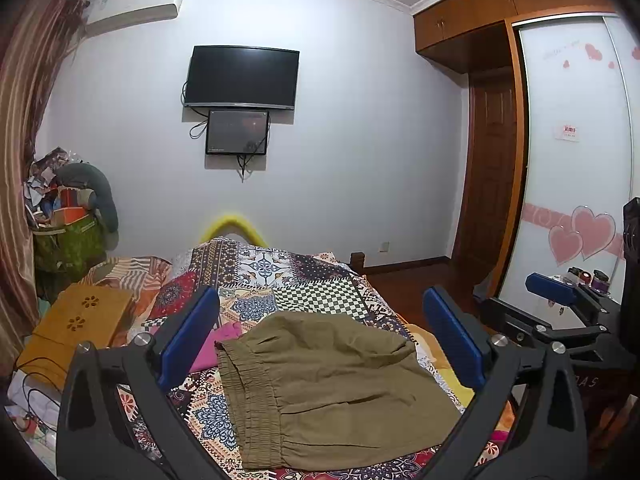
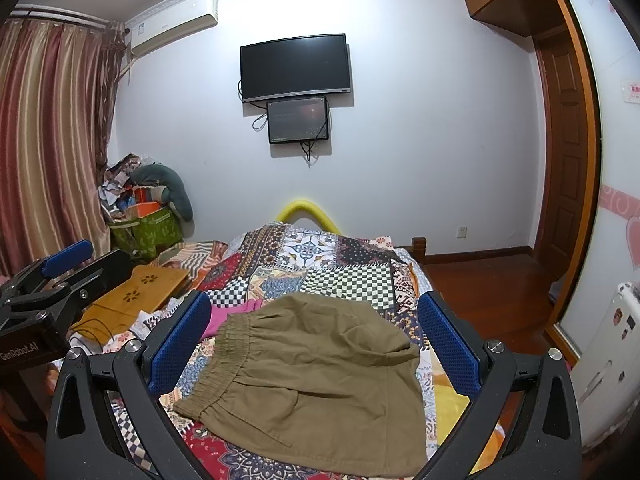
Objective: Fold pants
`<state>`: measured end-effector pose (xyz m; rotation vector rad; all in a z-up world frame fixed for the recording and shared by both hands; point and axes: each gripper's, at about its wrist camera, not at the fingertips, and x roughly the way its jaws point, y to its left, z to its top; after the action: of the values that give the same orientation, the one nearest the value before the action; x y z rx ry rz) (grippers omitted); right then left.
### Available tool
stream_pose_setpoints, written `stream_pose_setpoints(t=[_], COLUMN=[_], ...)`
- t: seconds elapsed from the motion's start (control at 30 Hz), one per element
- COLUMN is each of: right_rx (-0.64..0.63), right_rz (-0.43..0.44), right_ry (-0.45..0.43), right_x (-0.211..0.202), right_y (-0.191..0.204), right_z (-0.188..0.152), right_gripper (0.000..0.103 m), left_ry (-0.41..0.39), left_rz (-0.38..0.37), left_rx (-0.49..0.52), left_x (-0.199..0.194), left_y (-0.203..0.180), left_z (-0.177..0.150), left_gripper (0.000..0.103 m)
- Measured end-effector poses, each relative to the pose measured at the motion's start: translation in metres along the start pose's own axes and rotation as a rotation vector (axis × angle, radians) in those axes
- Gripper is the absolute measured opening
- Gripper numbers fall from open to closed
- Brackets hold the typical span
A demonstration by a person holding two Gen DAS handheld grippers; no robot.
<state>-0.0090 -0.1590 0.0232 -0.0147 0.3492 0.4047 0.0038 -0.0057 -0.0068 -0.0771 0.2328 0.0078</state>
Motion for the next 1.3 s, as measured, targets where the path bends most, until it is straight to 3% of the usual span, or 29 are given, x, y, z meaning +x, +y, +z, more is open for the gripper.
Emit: stream_pose_setpoints(t=[1.3], right_rx=[0.002], right_rz=[-0.003], right_ry=[0.003], right_x=[0.0006], right_y=[0.0003], right_z=[0.0036], right_gripper=[0.103], left_ry=[-0.007], left_rz=[0.008], left_rx=[0.004], left_x=[0.0005], left_y=[-0.0045], left_z=[0.0022], left_gripper=[0.103])
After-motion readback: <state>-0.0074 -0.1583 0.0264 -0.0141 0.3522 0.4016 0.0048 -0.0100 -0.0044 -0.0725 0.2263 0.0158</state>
